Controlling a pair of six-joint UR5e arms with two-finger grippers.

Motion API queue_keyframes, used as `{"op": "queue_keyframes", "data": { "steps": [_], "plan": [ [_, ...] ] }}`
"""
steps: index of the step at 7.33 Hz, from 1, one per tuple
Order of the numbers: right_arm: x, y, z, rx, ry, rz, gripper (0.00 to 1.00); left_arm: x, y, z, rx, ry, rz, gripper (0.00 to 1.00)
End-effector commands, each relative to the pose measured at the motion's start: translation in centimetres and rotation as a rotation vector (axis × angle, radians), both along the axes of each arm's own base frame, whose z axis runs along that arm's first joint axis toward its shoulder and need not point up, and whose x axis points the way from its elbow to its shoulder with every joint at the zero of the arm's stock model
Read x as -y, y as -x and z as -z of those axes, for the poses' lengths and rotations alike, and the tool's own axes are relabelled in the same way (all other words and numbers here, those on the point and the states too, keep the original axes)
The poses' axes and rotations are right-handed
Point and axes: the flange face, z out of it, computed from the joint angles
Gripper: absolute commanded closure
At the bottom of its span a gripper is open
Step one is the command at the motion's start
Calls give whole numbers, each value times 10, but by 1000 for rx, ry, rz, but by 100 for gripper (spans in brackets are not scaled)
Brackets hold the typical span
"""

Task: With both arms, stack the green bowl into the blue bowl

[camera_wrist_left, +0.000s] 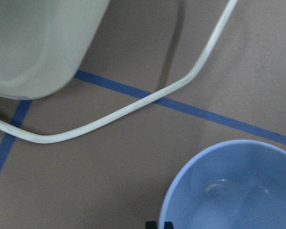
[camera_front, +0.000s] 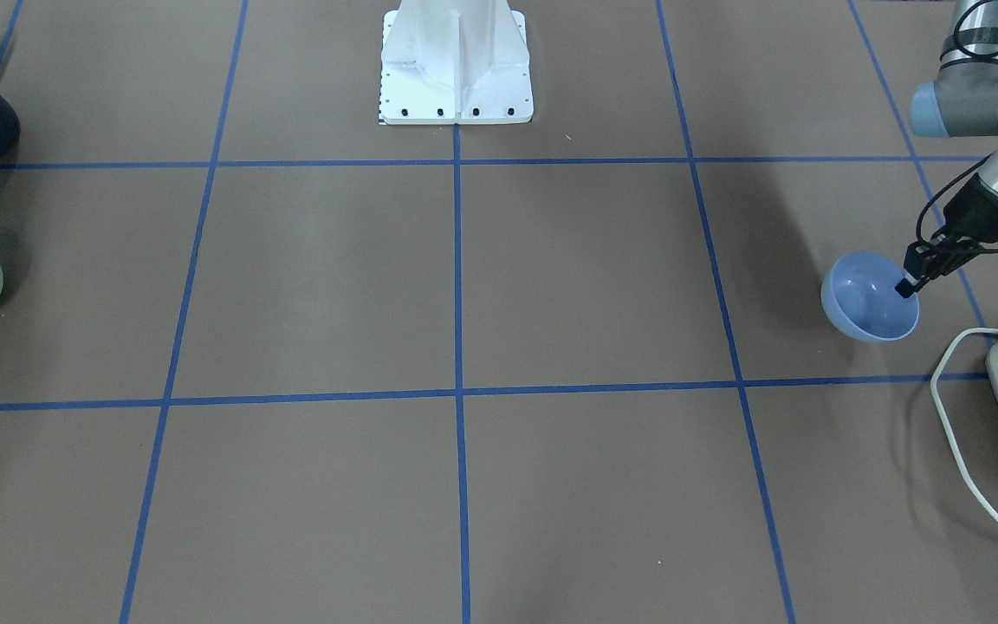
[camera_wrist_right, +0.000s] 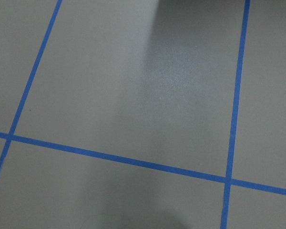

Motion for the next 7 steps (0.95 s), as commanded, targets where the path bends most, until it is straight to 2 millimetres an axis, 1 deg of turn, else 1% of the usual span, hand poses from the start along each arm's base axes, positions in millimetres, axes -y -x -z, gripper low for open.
{"op": "queue_keyframes", "data": {
  "steps": [1, 2, 3, 4, 5, 6, 7],
  "plan": [
    [1, 1, 0, 2, 7, -5, 0, 70, -41, 111, 5, 9, 1, 100],
    [1, 0, 0, 6, 14, -11, 0, 95, -83, 173, 26, 15, -22, 100],
    [0, 0, -1, 8, 17, -12, 0, 102, -139, 224, 71, 9, -45, 100],
    [-1, 0, -2, 7, 23, -15, 0, 98, -189, 273, 97, 2, -83, 100],
    [0, 0, -3, 6, 24, -16, 0, 90, -227, 311, 123, 0, -112, 100],
    [0, 1, -3, 7, 26, -14, 0, 68, -280, 345, 141, -14, -123, 100],
    [0, 0, -4, 7, 28, -16, 0, 51, -324, 367, 138, -15, -119, 100]
  ]
}}
